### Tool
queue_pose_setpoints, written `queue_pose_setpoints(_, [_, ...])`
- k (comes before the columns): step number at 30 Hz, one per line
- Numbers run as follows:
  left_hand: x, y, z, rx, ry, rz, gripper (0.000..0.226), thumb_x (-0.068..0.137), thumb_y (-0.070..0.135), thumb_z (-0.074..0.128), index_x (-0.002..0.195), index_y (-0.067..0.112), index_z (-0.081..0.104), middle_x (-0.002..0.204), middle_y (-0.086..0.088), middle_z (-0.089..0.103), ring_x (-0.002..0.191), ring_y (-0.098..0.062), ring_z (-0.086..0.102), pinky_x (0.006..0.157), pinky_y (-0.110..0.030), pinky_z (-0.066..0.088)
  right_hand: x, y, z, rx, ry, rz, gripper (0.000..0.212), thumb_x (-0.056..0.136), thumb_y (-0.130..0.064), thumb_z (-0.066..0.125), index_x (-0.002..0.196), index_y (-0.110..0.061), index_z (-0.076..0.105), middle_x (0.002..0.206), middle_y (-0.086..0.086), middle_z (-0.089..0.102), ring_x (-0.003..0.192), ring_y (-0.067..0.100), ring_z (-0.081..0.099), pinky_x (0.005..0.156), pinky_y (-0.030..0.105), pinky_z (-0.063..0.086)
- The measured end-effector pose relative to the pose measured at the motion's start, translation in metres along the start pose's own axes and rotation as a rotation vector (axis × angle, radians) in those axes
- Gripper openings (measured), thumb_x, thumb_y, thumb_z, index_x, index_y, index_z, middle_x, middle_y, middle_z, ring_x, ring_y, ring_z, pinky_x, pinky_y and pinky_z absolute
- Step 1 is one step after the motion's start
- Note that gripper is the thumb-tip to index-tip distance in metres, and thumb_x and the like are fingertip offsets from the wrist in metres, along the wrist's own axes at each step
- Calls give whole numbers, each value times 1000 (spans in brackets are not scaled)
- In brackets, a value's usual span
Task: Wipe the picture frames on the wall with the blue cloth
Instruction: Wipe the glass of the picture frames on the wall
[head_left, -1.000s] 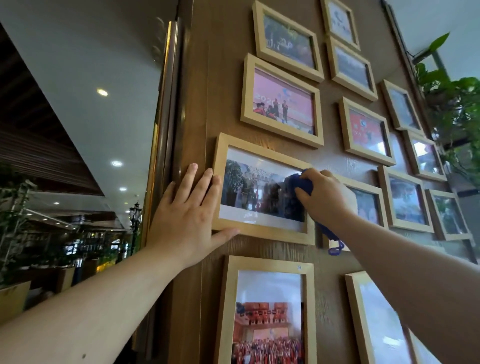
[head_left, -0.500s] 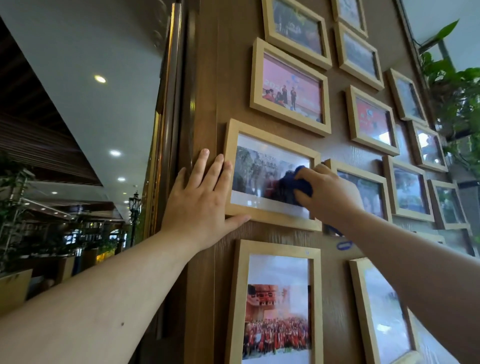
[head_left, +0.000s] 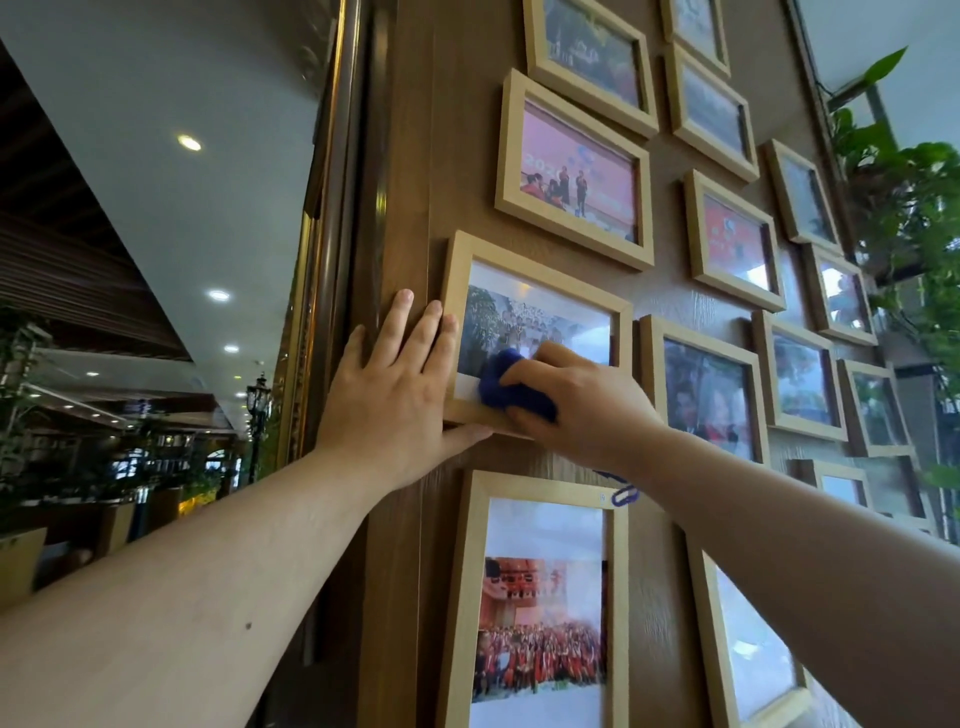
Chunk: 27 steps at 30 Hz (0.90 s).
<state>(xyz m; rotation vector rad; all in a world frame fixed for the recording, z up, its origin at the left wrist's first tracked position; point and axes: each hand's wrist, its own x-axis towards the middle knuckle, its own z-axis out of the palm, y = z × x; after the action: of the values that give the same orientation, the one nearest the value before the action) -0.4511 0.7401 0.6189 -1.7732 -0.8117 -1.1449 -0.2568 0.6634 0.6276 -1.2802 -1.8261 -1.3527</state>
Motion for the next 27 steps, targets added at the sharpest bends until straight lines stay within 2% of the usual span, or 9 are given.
queue_pose_setpoints(4, [1,1,0,2,-12,-3,104,75,82,31,150,13,12,160,-9,18,147,-29,-1,111,-59,27,-22,32,0,-92,-92,121,36,88,-43,54,122,-33,50,108,-3,53,74,14,50,57,24,37])
queue_pose_setpoints(6, [0,2,0,-6,-21,-8,104,74,82,29,150,14,11,160,-9,16,147,-29,-2,112,-60,25,-35,43,-1,-108,-136,196,35,89,-44,53,122,-32,50,110,-3,53,77,14,52,60,26,42])
queue_pose_setpoints(8, [1,2,0,-9,-36,-14,105,73,82,27,150,14,8,161,-8,12,147,-28,-6,113,-60,22,-44,50,-3,-113,-170,261,33,89,-43,51,120,-32,49,110,-3,52,80,17,55,65,33,50])
queue_pose_setpoints(10, [1,2,-1,3,-49,-21,106,71,84,23,150,14,6,161,-7,9,147,-27,-8,114,-60,19,-50,52,-5,-132,-184,296,31,89,-43,50,117,-31,48,107,-2,52,79,18,56,65,38,51])
queue_pose_setpoints(14, [-1,1,-2,68,-67,6,107,73,86,18,150,13,8,161,-11,10,147,-28,-3,115,-60,11,-62,64,-12,-135,-146,311,31,90,-42,51,118,-28,48,109,-1,54,79,19,57,66,39,53])
queue_pose_setpoints(18, [2,17,-4,134,-41,123,102,78,82,17,149,8,20,159,-15,14,147,-29,5,115,-61,9,-75,98,-18,-139,-77,327,33,90,-43,51,120,-29,47,109,-1,55,75,15,51,58,30,42])
queue_pose_setpoints(23, [33,81,-2,91,-51,216,99,80,81,9,150,12,8,161,-11,8,147,-27,-1,117,-57,6,-77,135,-12,-99,-20,378,32,90,-45,51,117,-29,50,107,-1,55,77,21,57,58,32,48])
queue_pose_setpoints(27, [66,136,12,82,-59,236,95,82,79,16,150,13,2,162,-9,1,147,-25,-7,117,-55,3,-76,168,-6,-72,49,392,31,91,-40,52,119,-26,52,108,2,56,73,18,48,51,24,29])
